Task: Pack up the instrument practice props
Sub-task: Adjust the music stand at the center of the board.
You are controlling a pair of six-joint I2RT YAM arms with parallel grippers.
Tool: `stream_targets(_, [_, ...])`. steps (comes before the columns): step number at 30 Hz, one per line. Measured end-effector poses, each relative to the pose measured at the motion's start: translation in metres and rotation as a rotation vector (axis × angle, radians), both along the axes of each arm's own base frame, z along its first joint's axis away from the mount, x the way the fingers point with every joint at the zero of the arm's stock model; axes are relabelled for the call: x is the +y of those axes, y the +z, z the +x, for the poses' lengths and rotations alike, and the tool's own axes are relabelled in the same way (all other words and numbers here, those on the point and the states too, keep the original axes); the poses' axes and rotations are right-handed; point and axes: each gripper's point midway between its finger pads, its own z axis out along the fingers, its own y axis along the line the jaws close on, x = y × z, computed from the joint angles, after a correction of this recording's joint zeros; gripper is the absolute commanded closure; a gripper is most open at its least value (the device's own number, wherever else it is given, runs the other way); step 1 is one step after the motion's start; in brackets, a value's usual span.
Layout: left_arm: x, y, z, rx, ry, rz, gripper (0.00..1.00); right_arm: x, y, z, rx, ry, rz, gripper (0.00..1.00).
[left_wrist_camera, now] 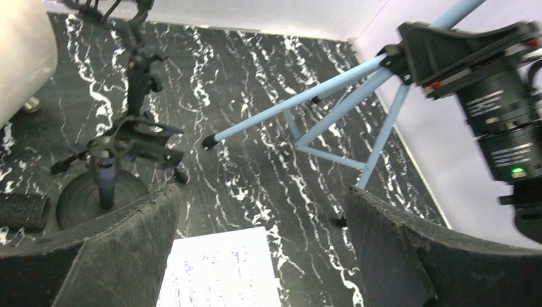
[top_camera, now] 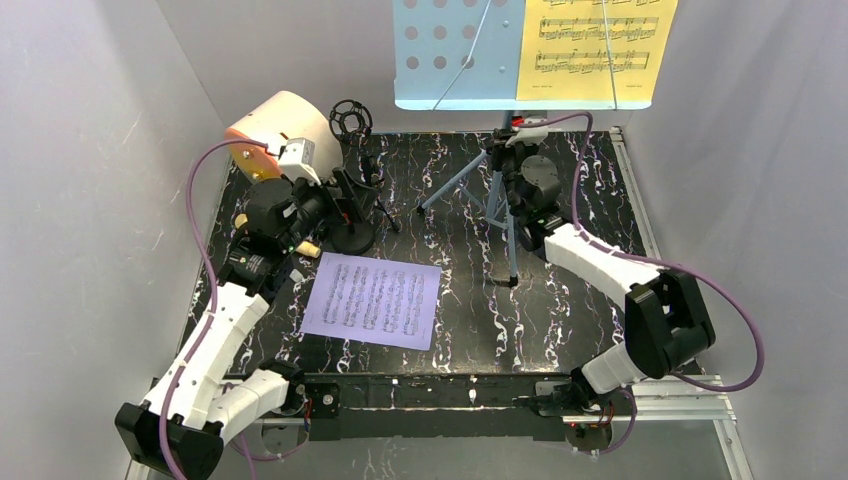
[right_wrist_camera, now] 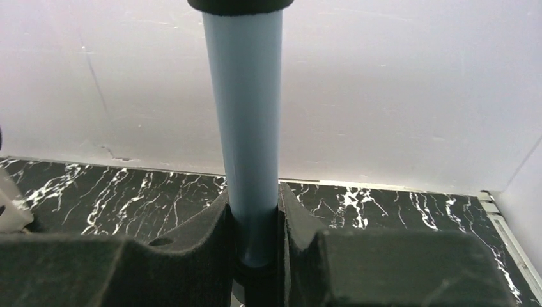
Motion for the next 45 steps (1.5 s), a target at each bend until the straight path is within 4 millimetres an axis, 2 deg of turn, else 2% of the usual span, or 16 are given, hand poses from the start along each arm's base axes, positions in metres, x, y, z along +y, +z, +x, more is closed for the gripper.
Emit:
stream_targets(8, [-0.017,0.048,-0.004,-0.078,-0.069,-0.085,0.04,0.005,0.0,-0.004,-0.005,-0.14,0.01,0.99])
stream_targets(16, [-0.032,0.072,-0.009,-0.12,-0.132,-0.125,0.05,0.013,0.0,-0.011,0.013,-0.228,0.021,0.99])
stream_targets(24, [-0.055,0.108,-0.01,-0.191,-0.201,-0.178,0.05,0.017,-0.001,-0.01,0.036,-0.281,0.026,0.98])
stream_targets(32, [-0.087,0.125,-0.014,-0.214,-0.282,-0.224,0.06,0.021,-0.003,-0.011,0.069,-0.261,0.05,0.52])
stream_targets(36, [-0.104,0.135,-0.019,-0.23,-0.327,-0.233,0.06,0.027,0.001,-0.022,0.091,-0.202,0.129,0.34])
stream_targets(40, [-0.117,0.146,-0.025,-0.254,-0.361,-0.234,0.06,0.025,0.002,-0.045,0.113,-0.119,0.154,0.23])
stream_targets(45, [-0.127,0.157,-0.029,-0.29,-0.383,-0.235,0.06,0.014,-0.001,-0.067,0.14,-0.014,0.16,0.18])
